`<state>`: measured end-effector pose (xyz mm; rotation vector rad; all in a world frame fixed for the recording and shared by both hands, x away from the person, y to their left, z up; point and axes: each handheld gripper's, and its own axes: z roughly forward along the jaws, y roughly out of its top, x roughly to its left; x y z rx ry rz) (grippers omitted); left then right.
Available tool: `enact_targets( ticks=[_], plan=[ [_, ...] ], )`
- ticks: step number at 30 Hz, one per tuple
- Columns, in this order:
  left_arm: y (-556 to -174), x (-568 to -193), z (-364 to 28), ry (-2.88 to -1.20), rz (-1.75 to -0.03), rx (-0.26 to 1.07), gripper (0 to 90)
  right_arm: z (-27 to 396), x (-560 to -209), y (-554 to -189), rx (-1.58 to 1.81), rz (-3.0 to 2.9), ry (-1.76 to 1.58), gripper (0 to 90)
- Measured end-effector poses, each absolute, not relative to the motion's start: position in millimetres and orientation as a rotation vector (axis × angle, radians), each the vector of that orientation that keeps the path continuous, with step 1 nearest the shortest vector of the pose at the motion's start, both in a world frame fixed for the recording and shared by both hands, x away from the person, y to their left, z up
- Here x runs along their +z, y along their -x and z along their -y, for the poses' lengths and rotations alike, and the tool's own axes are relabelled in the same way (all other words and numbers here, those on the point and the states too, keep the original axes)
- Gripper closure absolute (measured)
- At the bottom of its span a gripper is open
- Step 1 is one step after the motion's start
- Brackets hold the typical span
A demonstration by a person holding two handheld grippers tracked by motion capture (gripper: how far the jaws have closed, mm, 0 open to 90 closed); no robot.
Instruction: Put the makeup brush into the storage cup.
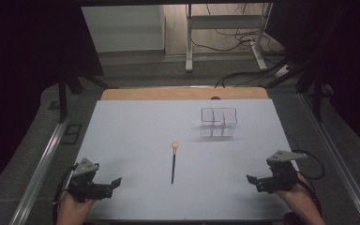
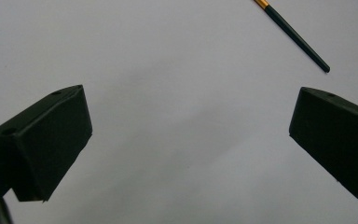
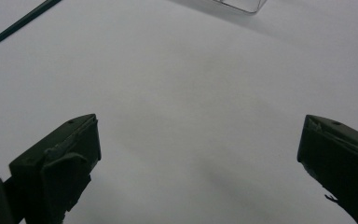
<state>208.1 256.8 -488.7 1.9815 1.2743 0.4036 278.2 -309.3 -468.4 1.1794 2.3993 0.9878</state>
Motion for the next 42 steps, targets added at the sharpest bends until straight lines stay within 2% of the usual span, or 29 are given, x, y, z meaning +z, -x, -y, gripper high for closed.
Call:
enact_targets(
  ticks=[32,42],
  plan=[
    [-221.9,-486.6,-241.0,-1.997,-1.226,0.422,0.0,305.1,-469.7,-279.7,0.991,-2.424,-1.164,0.0],
    [-229.3,-483.9,-233.4,-1.991,-1.239,0.377,0.0,302.7,-467.4,-278.1,1.007,-2.424,-1.125,0.0]
  ],
)
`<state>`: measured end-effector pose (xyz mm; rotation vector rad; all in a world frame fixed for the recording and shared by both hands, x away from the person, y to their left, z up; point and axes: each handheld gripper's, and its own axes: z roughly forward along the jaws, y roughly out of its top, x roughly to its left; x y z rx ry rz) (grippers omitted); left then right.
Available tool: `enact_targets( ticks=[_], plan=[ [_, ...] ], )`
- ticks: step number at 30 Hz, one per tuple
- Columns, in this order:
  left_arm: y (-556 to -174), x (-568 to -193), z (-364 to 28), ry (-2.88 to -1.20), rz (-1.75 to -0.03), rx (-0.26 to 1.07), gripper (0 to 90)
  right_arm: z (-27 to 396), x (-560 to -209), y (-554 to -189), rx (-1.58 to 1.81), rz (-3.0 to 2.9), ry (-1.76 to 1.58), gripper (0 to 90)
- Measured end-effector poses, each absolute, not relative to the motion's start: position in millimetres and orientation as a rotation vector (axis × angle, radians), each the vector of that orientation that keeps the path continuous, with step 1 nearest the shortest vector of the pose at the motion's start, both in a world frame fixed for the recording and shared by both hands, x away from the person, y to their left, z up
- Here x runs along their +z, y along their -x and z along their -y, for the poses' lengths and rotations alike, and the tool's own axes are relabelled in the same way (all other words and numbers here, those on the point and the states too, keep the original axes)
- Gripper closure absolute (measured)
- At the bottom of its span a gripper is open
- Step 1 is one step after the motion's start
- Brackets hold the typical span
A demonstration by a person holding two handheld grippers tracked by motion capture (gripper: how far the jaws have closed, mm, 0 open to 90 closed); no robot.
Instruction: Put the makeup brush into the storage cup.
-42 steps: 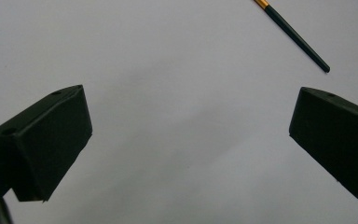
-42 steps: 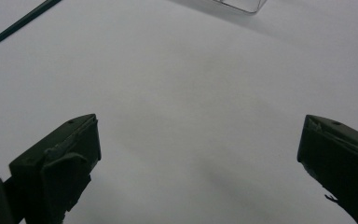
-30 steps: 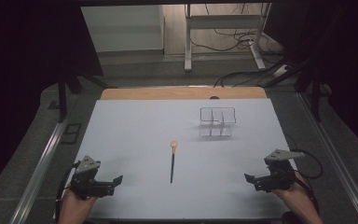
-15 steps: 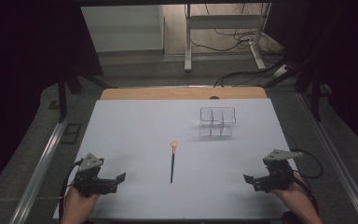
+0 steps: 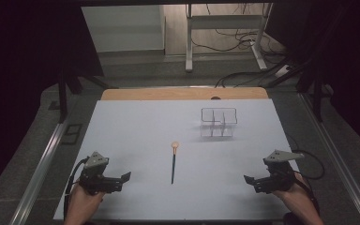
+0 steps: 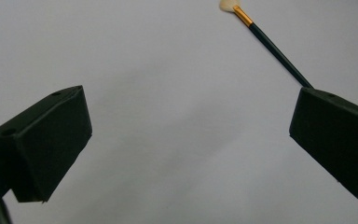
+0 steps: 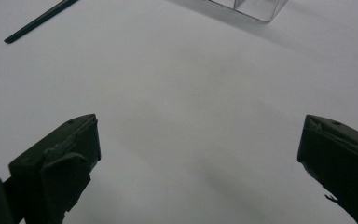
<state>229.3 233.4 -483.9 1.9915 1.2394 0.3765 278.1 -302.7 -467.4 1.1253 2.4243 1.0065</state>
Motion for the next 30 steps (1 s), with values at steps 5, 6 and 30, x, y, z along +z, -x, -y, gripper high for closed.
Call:
enact_targets(
  ticks=[5,6,30],
  plan=[
    [-234.3,-483.4,-226.5,-2.034,-1.242,0.380,0.0,302.6,-467.8,-278.5,1.005,-2.428,-1.123,0.0],
    [-235.2,-483.4,-225.0,-2.039,-1.243,0.377,0.0,302.5,-468.1,-278.5,1.004,-2.428,-1.123,0.0],
    [-258.6,-477.8,-206.2,-2.092,-1.228,0.372,0.0,300.2,-467.1,-277.5,0.999,-2.434,-1.085,0.0]
  ],
)
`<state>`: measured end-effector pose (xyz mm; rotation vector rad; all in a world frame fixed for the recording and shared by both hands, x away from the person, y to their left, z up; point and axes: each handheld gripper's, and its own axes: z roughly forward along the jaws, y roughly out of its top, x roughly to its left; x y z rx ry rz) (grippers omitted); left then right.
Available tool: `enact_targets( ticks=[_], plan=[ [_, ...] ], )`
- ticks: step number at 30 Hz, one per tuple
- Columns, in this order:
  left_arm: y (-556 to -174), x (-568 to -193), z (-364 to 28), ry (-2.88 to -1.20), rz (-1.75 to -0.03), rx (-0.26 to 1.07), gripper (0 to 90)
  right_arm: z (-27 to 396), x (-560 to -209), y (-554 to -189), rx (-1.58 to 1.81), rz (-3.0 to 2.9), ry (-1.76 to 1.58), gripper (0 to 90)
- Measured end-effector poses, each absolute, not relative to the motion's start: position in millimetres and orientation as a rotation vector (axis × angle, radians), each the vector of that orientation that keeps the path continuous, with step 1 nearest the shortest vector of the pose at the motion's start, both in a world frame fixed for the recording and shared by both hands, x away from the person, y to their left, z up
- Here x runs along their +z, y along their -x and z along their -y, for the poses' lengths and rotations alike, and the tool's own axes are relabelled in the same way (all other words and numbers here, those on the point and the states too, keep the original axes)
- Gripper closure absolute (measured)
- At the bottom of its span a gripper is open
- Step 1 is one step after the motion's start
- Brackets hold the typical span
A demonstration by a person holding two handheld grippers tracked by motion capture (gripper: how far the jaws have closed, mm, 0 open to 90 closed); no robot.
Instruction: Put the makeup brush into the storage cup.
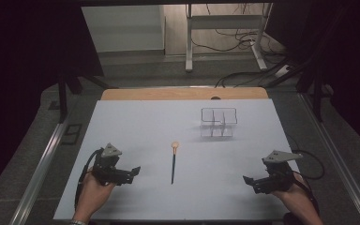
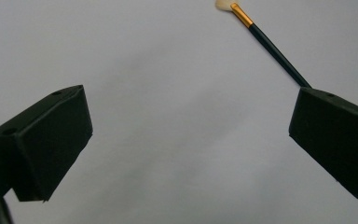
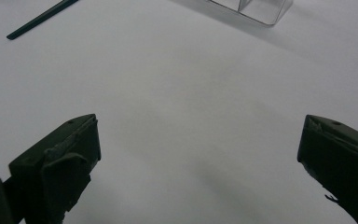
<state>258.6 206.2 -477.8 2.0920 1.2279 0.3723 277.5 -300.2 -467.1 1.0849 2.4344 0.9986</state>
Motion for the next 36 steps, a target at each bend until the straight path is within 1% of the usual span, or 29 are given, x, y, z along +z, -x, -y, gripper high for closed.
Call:
enact_targets(
  ticks=[20,27,30,36],
  plan=[
    [-281.4,-471.8,-184.9,-2.155,-1.206,0.329,0.3,299.5,-468.4,-277.6,0.984,-2.443,-1.089,0.0],
    [-290.0,-470.9,-172.7,-2.223,-1.181,0.318,0.3,299.2,-469.1,-277.9,0.974,-2.446,-1.088,0.0],
    [-292.4,-470.9,-167.9,-2.261,-1.170,0.333,0.2,299.0,-469.2,-277.9,0.964,-2.442,-1.088,0.0],
    [-297.9,-469.3,-163.4,-2.288,-1.167,0.314,0.2,299.3,-469.4,-278.3,0.960,-2.438,-1.096,0.0]
  ],
)
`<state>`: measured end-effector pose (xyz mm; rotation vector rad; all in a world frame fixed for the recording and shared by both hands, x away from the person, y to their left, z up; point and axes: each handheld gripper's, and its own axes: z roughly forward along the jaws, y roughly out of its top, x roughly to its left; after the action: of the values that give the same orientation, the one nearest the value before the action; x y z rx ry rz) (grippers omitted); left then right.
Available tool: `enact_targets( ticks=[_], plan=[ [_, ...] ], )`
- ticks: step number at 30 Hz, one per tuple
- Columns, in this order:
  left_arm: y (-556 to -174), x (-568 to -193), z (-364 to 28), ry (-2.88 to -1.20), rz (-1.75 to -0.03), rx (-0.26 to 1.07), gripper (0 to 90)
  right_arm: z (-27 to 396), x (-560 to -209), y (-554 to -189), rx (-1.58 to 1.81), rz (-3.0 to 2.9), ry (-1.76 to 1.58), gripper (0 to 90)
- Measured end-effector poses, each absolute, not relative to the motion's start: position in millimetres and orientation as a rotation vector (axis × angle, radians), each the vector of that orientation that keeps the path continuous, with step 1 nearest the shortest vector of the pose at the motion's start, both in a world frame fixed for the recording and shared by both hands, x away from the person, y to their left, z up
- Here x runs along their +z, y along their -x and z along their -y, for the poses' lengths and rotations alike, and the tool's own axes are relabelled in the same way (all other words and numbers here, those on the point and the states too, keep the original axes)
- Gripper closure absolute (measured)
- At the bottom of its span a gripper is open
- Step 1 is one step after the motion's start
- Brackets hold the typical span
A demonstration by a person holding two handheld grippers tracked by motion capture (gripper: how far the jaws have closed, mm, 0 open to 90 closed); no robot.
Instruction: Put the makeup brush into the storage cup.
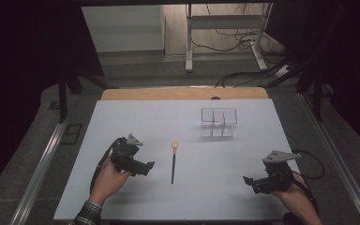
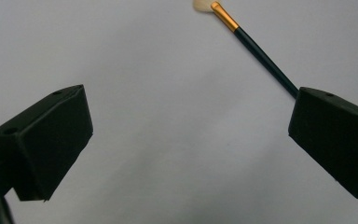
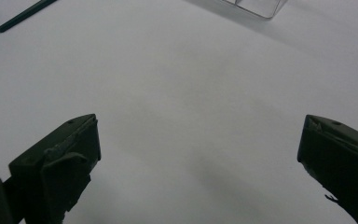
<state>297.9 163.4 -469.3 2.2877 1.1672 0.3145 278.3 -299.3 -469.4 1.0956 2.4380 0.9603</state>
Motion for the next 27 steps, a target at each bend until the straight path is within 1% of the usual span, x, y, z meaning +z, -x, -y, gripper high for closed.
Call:
enact_targets(
  ticks=[10,27],
  plan=[
    [-304.0,-467.2,-154.9,-2.298,-1.171,0.275,0.6,299.3,-470.4,-278.9,0.948,-2.435,-1.113,0.0],
    [-322.8,-464.6,-134.3,-2.359,-1.177,0.255,1.4,299.1,-472.0,-279.4,0.925,-2.442,-1.110,0.0]
  ],
)
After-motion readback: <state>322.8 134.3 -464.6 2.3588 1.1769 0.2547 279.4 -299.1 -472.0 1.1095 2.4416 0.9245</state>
